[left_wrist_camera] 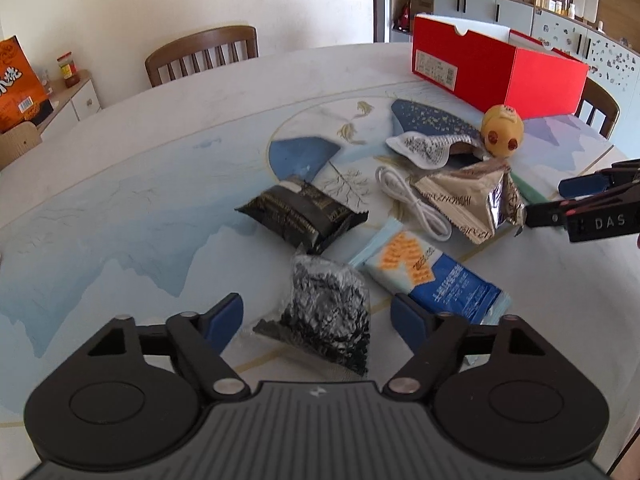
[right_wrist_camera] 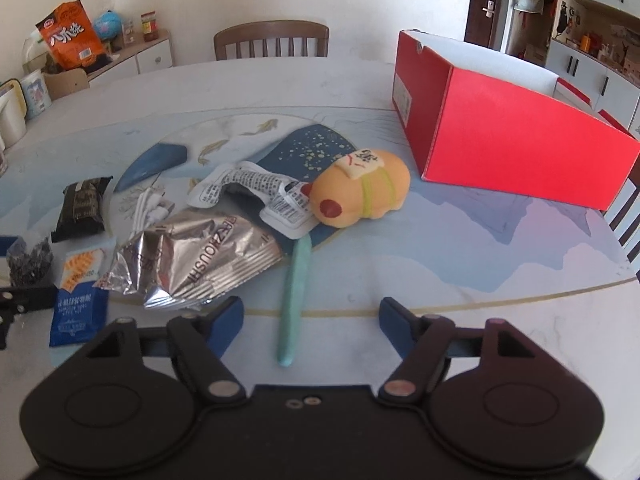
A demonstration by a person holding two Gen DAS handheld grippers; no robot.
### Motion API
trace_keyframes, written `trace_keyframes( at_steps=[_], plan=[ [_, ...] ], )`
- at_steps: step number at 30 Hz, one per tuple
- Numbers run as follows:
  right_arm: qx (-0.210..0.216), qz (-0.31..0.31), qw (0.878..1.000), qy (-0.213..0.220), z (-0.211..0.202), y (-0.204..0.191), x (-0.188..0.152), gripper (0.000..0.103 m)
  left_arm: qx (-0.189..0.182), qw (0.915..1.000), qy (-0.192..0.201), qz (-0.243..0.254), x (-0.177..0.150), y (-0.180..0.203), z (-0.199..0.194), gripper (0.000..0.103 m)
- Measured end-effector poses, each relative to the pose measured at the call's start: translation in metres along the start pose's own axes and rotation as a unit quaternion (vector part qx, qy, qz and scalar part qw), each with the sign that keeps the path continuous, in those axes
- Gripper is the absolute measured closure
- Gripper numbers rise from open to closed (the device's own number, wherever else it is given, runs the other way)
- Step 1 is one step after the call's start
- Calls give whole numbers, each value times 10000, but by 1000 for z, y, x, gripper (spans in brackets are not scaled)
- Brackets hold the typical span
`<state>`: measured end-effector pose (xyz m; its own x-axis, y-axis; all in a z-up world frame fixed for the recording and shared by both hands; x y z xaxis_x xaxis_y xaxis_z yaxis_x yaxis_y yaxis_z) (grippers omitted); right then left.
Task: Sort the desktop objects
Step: 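Grasp the bag of black beads with the left tool while the right tool grasps the teal toothbrush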
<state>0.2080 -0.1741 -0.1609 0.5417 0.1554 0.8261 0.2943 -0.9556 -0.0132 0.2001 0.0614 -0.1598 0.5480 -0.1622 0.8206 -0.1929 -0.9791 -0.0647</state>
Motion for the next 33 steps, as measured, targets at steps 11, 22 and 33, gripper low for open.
trace_keyframes(
  at_steps=[11, 22, 33],
  plan=[
    [-25, 3, 9993, 365, -6, -7, -2, 48, -156, 9998, 46, -139, 1, 3, 0, 39],
    [-230, -73, 9990, 388, -11, -9, -2, 94, -196, 9995, 65, -256, 3, 6, -2, 58],
    [-464, -52, 9984, 328, -20, -3, 3, 95, -410, 9977, 136, -519, 13, 7, -7, 72]
  ],
)
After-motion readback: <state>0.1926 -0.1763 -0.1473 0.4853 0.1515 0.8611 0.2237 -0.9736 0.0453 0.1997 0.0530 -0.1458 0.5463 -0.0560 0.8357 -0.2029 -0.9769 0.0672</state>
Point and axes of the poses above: each gripper's, at about its wrist camera, not at the fingertips, and z roughly the way its jaws point, y to its right, x to its top, the point moved 9 cm from there along z, roughly the way its jaws point, and after that the axes turned 13 degrees about y, right-handed, at the moved point
